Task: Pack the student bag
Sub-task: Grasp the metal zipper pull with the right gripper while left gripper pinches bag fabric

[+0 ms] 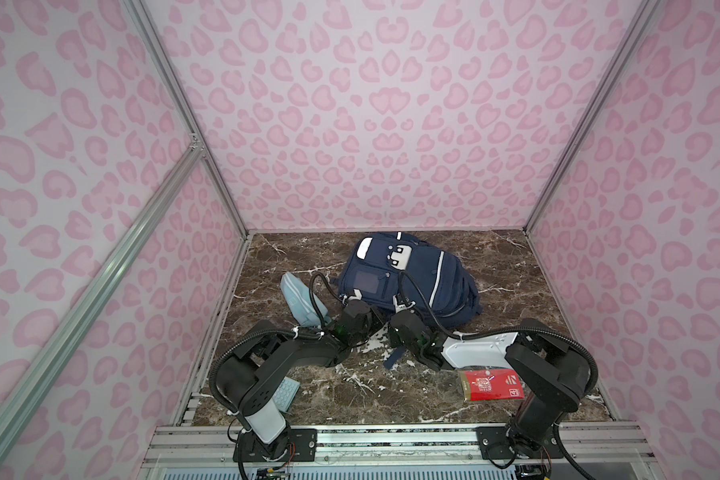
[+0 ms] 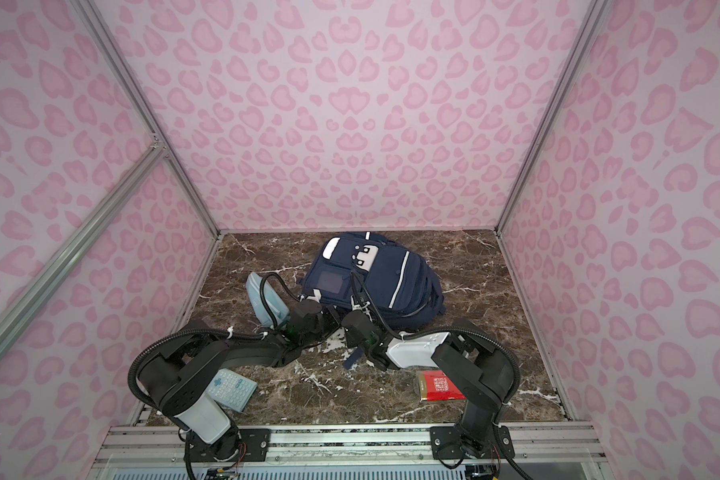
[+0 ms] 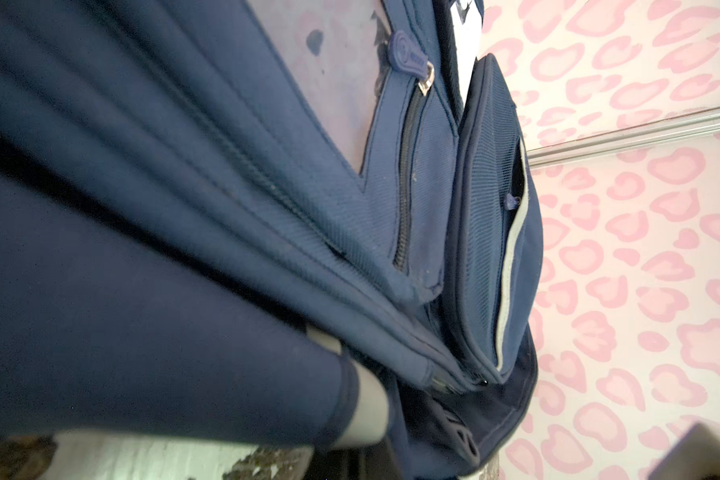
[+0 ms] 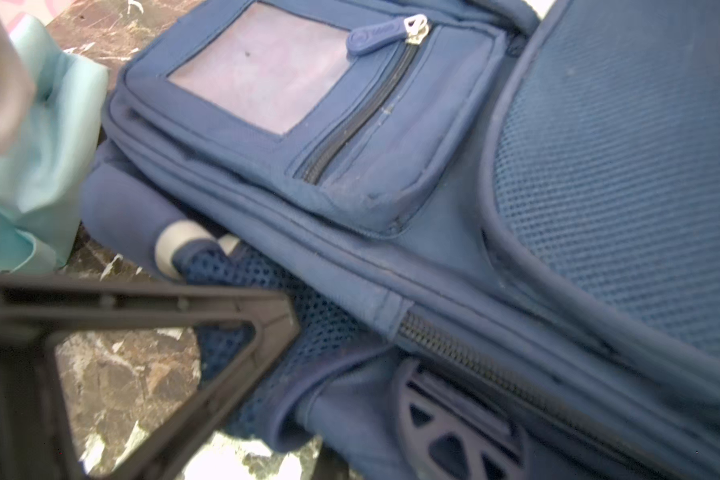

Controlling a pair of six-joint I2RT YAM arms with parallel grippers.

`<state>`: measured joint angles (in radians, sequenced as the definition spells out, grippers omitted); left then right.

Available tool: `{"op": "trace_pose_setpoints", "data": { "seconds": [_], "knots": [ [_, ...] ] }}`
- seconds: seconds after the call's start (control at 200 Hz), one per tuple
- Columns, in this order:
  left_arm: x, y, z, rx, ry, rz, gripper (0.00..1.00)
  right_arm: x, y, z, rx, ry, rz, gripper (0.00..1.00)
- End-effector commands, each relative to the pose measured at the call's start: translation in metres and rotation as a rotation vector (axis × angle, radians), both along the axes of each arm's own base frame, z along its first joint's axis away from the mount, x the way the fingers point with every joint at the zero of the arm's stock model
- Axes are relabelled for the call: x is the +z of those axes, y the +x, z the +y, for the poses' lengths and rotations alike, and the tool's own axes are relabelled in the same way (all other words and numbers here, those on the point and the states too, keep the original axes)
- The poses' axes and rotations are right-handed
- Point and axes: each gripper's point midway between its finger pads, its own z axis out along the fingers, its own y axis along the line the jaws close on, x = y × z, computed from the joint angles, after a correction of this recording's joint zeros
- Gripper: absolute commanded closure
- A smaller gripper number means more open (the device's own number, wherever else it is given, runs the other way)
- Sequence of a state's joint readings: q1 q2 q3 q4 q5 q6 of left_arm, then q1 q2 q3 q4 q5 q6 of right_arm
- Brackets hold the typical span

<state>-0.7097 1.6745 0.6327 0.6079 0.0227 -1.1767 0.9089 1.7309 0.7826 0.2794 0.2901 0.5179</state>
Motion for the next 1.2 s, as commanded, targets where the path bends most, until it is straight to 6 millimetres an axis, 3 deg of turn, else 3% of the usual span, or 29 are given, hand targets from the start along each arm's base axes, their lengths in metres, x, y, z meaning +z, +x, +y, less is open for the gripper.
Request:
{"op": "trace_pose_setpoints", "data": {
  "seconds": [0.0,0.19,0.39,0.595,0.935,1.025,1.195],
  "knots": [
    [0.012,-0.001,-0.004,-0.048,-0.031,-0.015,0.97,0.005,-0.001,-0.009,-0.020,-0.012,-0.022,1.00],
    [0.012,0.003,0.021,-0.001,0.018,-0.026,0.97,0.005,-0.018,-0.035,-0.023,-0.023,0.037,1.00],
    [0.018,0.001,0.021,-0.010,0.019,-0.041,0.97,-0.007,-0.024,-0.067,-0.058,0.059,0.128,1.00],
    [0.013,0.002,0.027,-0.010,0.076,-0.044,0.97,-0.006,-0.034,-0.114,-0.132,-0.001,0.200,1.00],
    [0.041,0.016,0.031,0.003,0.146,-0.117,0.97,0.002,-0.038,-0.186,-0.281,-0.014,0.380,1.00],
    [0.040,0.024,0.034,0.015,0.168,-0.119,0.97,-0.001,-0.040,-0.178,-0.219,0.003,0.406,1.00],
    [0.043,0.045,0.031,0.022,0.216,-0.139,0.88,0.012,-0.052,-0.128,-0.062,0.046,0.404,1.00]
  ]
}}
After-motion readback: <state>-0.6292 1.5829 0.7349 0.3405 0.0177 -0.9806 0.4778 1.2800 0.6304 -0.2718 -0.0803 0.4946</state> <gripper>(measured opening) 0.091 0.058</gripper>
